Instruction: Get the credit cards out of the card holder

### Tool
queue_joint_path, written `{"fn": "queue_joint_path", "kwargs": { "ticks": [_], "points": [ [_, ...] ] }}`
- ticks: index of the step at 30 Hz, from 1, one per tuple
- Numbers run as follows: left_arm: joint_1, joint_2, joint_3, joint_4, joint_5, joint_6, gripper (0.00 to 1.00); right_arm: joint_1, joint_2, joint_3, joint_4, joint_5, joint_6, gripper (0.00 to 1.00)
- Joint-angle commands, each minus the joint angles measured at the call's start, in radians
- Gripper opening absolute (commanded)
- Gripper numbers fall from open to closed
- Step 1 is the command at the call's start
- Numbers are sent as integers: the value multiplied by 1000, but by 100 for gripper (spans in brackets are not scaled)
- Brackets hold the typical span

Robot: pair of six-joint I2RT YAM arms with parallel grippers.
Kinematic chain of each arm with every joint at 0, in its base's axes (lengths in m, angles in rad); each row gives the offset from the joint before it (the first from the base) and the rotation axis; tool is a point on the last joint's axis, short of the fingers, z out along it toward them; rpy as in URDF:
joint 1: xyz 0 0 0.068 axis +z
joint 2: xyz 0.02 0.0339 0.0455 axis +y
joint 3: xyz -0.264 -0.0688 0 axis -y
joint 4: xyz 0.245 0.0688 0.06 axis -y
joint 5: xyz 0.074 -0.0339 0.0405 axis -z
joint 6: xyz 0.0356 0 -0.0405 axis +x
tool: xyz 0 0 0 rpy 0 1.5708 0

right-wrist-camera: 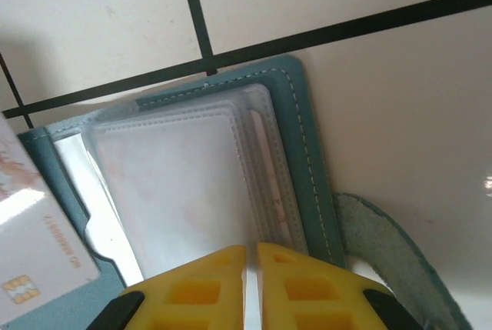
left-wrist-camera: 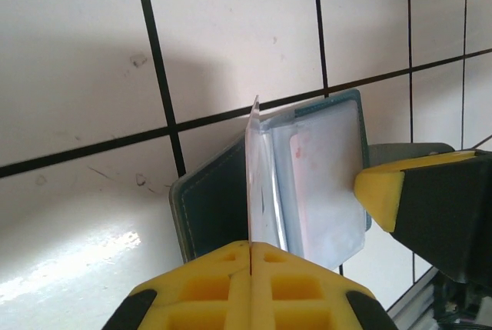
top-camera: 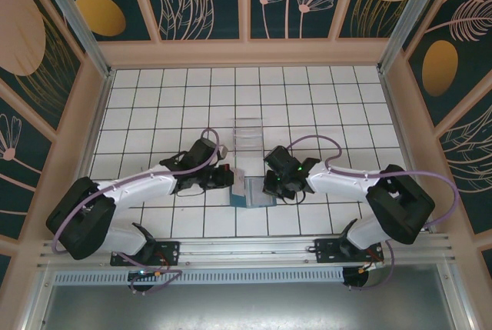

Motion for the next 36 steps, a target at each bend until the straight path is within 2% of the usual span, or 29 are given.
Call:
{"fn": "queue_joint_path", "kwargs": {
  "ticks": [1, 14, 23, 30, 36],
  "points": [
    [5, -31, 63, -123, -65, 132, 0, 7, -32, 29, -90, 43, -3, 14],
    [5, -20, 237, -249, -159, 438, 0, 3, -69, 77, -119, 60, -30, 15],
    [9, 69, 424, -266, -312, 741, 0, -60, -100, 76, -136, 73, -82, 15],
    [13, 170, 534, -318, -292, 1067, 0, -113, -109, 102, -159, 81, -146, 15],
    [14, 286, 691, -477, -248, 1269, 0, -152, -118, 99, -164, 82, -177, 15]
  ]
}}
